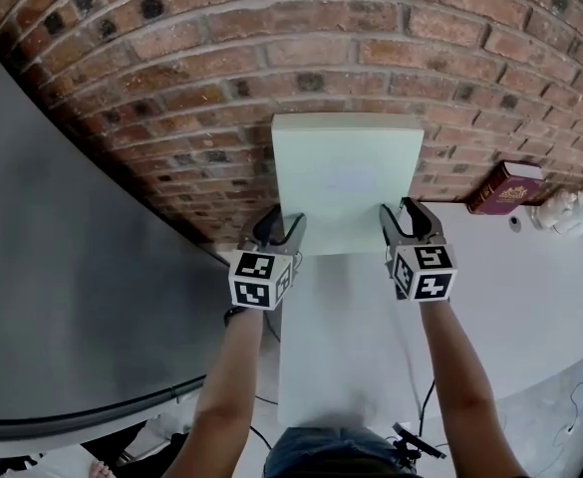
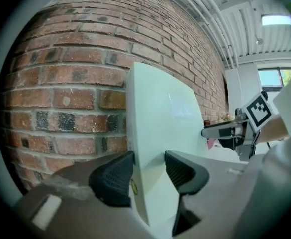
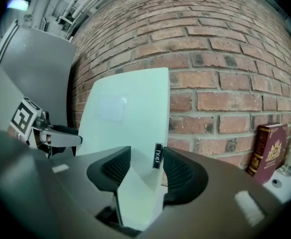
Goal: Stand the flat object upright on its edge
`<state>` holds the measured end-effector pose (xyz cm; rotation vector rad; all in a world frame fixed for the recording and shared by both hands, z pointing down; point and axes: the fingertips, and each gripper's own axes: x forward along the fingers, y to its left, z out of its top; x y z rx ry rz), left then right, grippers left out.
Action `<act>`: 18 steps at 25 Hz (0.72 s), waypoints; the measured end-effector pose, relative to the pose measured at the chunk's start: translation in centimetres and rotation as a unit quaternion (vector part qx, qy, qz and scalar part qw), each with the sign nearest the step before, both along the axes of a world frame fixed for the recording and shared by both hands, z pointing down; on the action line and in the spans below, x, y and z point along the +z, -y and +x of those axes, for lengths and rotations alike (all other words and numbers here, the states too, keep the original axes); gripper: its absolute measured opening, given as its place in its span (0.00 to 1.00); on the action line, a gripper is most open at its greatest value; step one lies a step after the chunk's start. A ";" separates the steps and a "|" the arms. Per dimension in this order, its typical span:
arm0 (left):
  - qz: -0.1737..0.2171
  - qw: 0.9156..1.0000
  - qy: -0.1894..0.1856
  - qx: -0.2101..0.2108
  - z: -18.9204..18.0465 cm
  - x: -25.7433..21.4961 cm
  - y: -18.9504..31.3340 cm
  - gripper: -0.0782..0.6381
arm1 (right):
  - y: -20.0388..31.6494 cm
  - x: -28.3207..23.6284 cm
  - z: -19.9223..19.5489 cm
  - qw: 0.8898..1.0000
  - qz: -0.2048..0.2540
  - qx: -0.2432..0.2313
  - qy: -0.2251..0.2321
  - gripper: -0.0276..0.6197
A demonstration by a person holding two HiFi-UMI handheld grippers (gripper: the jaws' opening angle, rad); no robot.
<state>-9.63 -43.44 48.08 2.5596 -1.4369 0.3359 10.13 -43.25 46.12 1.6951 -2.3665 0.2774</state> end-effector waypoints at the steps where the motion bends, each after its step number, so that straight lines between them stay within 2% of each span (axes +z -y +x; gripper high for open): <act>1: -0.002 1.000 0.001 0.000 0.0 0.2 0.2 0.40 | 0.2 0.1 0.0 1.000 -0.001 0.000 0.001 0.34; 18: -0.029 0.999 0.015 -0.003 -0.1 3.0 3.2 0.40 | 3.0 2.5 0.1 1.000 -0.023 0.001 -0.005 0.31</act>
